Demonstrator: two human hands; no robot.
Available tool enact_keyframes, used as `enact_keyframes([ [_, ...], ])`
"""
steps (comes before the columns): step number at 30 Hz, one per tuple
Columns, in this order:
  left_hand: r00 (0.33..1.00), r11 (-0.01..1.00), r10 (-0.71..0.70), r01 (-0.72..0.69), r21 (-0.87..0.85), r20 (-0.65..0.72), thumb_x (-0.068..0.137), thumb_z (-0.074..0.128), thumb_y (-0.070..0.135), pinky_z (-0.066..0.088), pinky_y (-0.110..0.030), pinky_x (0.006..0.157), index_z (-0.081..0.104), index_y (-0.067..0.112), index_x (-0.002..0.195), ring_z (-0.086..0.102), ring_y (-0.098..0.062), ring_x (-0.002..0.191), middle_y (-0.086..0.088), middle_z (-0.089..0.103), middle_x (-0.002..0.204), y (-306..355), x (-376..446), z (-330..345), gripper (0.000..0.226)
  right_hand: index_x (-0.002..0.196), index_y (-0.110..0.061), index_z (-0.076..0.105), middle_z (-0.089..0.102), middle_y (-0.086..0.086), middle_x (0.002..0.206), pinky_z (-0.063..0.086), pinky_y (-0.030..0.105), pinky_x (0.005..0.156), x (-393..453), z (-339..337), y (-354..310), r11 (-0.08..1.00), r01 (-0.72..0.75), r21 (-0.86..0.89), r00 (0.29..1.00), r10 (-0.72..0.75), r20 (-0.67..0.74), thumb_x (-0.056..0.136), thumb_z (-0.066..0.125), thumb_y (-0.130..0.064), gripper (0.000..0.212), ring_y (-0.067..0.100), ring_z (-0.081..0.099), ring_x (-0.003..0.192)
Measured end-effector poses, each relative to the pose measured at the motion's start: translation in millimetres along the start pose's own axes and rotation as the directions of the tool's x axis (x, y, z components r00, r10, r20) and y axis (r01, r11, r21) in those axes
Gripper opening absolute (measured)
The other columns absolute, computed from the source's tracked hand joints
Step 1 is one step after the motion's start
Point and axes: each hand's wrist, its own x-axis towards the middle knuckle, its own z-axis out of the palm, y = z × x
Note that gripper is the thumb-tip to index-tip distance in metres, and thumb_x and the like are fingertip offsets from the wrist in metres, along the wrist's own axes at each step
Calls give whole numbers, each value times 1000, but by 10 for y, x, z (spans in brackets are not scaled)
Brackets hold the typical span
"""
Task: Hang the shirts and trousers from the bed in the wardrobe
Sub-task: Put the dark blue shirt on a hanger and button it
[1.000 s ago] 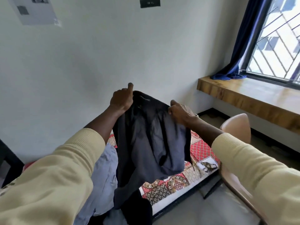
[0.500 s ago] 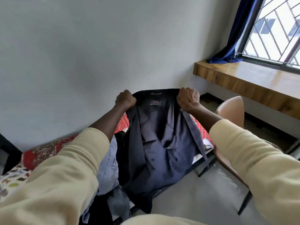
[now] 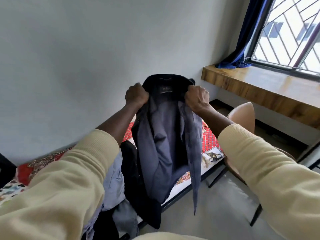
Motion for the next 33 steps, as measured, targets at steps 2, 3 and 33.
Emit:
enact_keyframes([
  [2, 851, 995, -92, 97, 17, 518, 89, 64, 14, 47, -21, 43, 57, 10, 79, 57, -16, 54, -5, 58, 68, 50, -10, -79, 13, 101, -8, 69, 72, 14, 91, 52, 33, 75, 23, -34, 20, 998, -50, 24, 976, 44, 215, 87, 51, -12, 23, 33, 69, 91],
  [3, 744, 990, -109, 143, 2, 659, 90, 65, 14, 40, -18, 37, 54, 12, 73, 50, -11, 45, -3, 53, 63, 31, 24, -80, 21, 89, -9, 70, 70, 9, 75, 53, 28, 65, 25, -43, 34, 995, -84, 55, 956, 65, 286, 83, 52, -10, 19, 30, 70, 81],
  [33, 737, 810, -25, 410, -418, 675, 94, 33, -22, 62, -32, 62, 50, -18, 125, 61, -31, 108, -18, 56, 126, 585, 286, 1261, 36, 98, -1, 64, 68, 22, 98, 47, 39, 65, 811, 346, 1542, 980, 185, 77, 935, -200, 292, 87, 50, -6, 19, 41, 66, 91],
])
